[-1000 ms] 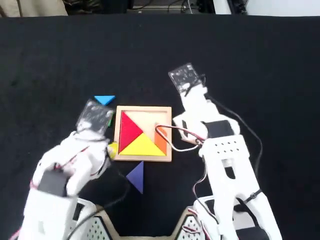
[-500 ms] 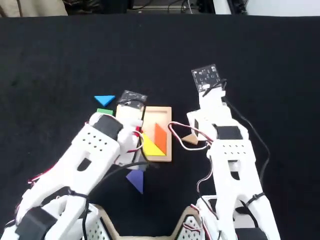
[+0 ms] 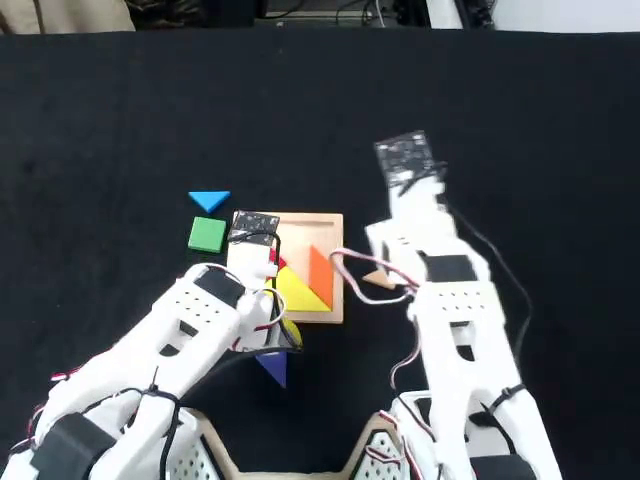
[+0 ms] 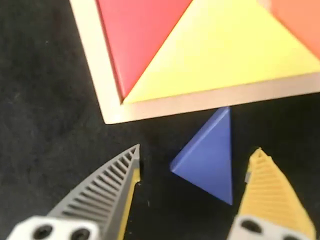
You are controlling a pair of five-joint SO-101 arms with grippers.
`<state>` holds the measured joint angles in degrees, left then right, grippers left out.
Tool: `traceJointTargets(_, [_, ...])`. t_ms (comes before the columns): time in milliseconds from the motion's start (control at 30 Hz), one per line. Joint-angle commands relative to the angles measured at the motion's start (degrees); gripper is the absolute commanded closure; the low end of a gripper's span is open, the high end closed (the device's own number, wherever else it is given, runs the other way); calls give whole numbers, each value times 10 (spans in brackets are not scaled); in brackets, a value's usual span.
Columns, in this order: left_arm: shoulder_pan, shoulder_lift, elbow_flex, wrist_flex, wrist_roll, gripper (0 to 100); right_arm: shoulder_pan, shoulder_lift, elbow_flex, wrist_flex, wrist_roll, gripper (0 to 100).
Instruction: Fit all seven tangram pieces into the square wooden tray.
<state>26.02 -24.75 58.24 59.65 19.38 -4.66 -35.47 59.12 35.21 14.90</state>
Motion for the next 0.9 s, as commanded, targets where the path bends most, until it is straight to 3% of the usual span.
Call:
traceJointTargets(0, [5, 1, -5, 1, 20, 667, -31, -16, -2, -4, -5, 986])
traceJointTargets(300, [50, 2, -29, 61, -16, 667, -31, -16, 6, -5, -5, 986])
traceJointTargets(533, [109, 2, -33, 61, -26, 667, -31, -16, 7, -4, -5, 986])
traceJointTargets(867, [107, 3, -33, 29, -24, 667, -31, -16, 13, -5, -4, 986])
